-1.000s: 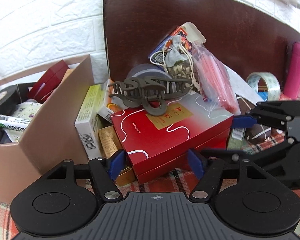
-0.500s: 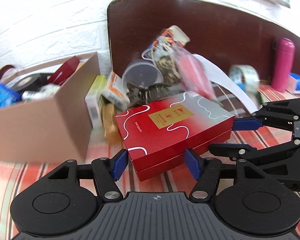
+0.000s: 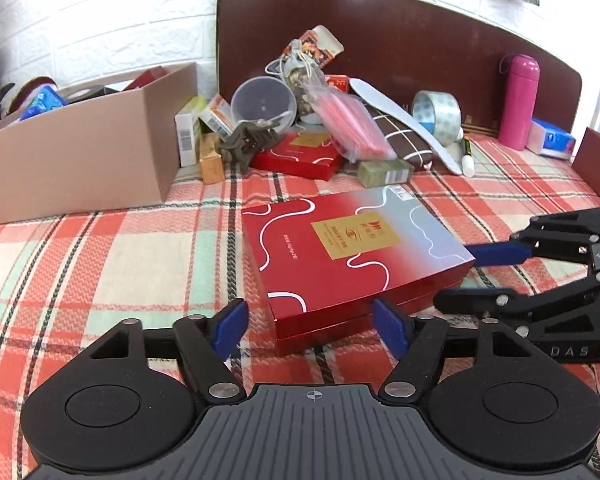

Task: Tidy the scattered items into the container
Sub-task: 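Grasp the large red gift box with both tools from its sides, then lift the red gift box with both tools and carry it toward the cardboard box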

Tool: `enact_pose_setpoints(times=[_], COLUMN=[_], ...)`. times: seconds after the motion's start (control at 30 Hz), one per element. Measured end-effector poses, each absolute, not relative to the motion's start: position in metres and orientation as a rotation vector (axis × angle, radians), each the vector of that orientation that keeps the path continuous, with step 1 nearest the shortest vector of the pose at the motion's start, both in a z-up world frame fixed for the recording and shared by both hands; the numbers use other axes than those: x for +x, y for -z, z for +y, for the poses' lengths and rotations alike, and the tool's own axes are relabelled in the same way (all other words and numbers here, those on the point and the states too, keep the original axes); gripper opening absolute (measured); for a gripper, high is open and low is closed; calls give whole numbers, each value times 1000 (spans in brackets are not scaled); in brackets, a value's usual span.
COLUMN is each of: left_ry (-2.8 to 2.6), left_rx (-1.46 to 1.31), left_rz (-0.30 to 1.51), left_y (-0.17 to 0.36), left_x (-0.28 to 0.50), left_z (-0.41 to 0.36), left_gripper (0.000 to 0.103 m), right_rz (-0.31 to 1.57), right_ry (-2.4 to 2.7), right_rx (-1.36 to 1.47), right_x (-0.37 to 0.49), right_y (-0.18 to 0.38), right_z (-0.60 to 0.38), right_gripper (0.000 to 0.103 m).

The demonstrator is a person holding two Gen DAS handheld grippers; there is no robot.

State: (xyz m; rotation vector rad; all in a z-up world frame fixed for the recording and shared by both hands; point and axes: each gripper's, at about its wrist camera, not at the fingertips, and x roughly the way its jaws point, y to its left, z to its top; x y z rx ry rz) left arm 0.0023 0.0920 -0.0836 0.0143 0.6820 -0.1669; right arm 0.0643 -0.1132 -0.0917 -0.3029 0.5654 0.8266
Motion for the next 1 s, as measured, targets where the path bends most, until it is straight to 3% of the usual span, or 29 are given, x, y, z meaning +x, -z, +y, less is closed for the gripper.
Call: enact_pose_setpoints(times=[0.3,0.43,0.8,1.0], left_ry=[244,274,320,329], left_rx=[-28,-25,-15,-9], left_rz=[658,671,687,692], left_y=[90,96,106,107], left_x=[15,25,36,40], left_z=[106,109,111,109], left_gripper=[90,92,95,95], right_rz=[533,514,536,549], right_ry=[-853,-895,-927,-941], right_rx=[-344,-350,-341,-344], right_x=[78,82,92,103], right_y=[95,99,105,107], right_z=[-106,-103,-105,-102], right_gripper=[55,64,76,76])
